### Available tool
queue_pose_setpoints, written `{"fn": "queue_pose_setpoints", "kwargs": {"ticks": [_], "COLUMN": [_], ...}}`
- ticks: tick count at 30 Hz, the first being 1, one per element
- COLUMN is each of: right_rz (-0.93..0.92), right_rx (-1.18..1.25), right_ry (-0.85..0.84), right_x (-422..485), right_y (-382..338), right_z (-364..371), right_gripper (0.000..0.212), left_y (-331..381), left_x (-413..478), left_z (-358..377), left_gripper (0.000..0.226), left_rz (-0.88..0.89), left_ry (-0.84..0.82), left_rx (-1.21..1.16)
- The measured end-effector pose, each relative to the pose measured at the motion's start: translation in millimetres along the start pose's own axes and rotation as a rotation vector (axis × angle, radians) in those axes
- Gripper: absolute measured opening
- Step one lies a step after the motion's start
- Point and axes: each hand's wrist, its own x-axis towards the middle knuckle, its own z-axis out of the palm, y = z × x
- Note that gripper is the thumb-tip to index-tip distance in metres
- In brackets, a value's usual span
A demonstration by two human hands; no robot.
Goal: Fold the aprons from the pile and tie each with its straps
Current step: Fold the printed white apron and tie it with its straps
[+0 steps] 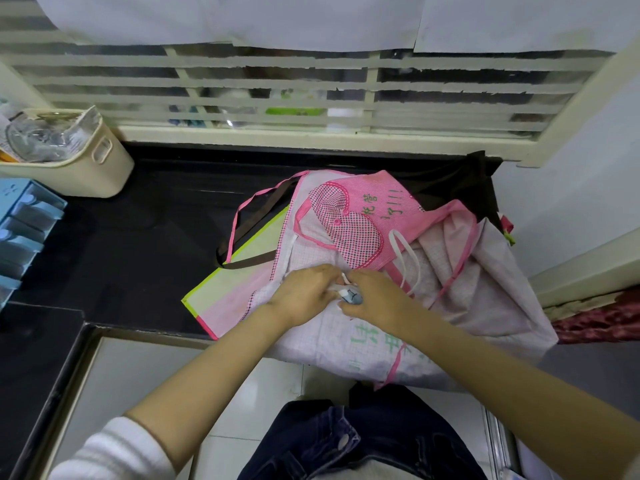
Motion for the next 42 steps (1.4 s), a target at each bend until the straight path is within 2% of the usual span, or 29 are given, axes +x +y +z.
{"fn": "queue_pose_setpoints", "kwargs": {"ticks": [4, 6, 7, 9, 12, 14, 18, 20, 22, 23, 24, 26, 28, 33, 36, 39, 42], "right_rz": [0.021, 0.029, 0.025, -0.001, 0.003, 0.019, 0.006, 0.033, 0.036, 0.032, 0.032, 0.041, 0.046, 0.12, 0.145, 0.163, 0.187], "right_rx": [-0.006, -0.022, -0.031, -0.003, 0.043, 0.082, 0.167, 0.228, 0.246, 0.246, 0.249, 0.251, 0.255, 0.155, 0.109, 0.082, 0.091], "right_ry": [0.025, 0.018, 0.008, 0.009, 0.065, 0.099, 0.178, 0.227, 0.27, 0.283, 0.291, 0.288, 0.294, 0.372, 0.351, 0.36, 0.356], "right_x": [-0.2, 1.7, 2.0, 1.3, -1.5, -1.1, 0.8, 1.1, 2.8, 4.5, 6.4, 10.2, 12.3, 14.3, 14.7, 15.0, 14.3], "right_y": [4.5, 8.9, 10.8, 13.7, 20.5, 24.0, 26.5, 29.7, 29.3, 27.3, 25.4, 23.0, 22.4, 34.3, 44.5, 46.4, 48.9], "right_z": [-4.4, -8.8, -11.5, -15.6, -19.7, -22.3, -34.3, -39.7, -43.9, -46.3, -48.6, -53.5, -58.3, -75.0, -76.6, -74.7, -77.7], "right_gripper": [0.022, 0.012, 0.015, 0.031, 0.014, 0.019, 0.045, 0.048, 0.046, 0.046, 0.048, 0.053, 0.054, 0.053, 0.042, 0.039, 0.035], "left_y": [0.8, -0.9, -4.2, -15.7, -34.2, -39.2, -36.2, -31.4, -21.9, -19.0, -16.5, -17.9, -22.5, -42.6, -43.9, -36.8, -33.9], "left_x": [8.3, 11.5, 12.9, 15.7, 19.1, 21.2, 25.6, 28.3, 30.3, 31.6, 32.9, 35.6, 34.2, 12.9, 4.4, 5.0, 6.4], "left_z": [-8.9, -16.7, -20.1, -25.8, -27.7, -26.4, -27.0, -29.5, -33.7, -34.9, -35.4, -33.1, -29.2, -15.3, -9.5, -2.4, 4.7], "left_gripper": [0.02, 0.022, 0.025, 0.028, 0.022, 0.022, 0.028, 0.029, 0.024, 0.022, 0.022, 0.023, 0.024, 0.013, 0.02, 0.031, 0.03], "left_rz": [0.003, 0.018, 0.005, -0.066, -0.186, -0.248, -0.429, -0.458, -0.491, -0.531, -0.569, -0.59, -0.527, -0.384, -0.355, -0.227, -0.222], "left_ry": [-0.044, -0.015, 0.012, 0.066, 0.103, 0.162, 0.369, 0.462, 0.532, 0.558, 0.581, 0.602, 0.577, 0.297, 0.082, -0.109, -0.176], "left_rx": [-0.202, -0.264, -0.255, -0.199, -0.151, -0.22, -0.565, -0.883, -1.307, -1.444, -1.481, -1.331, -1.057, -0.439, -0.327, -0.189, -0.329]}}
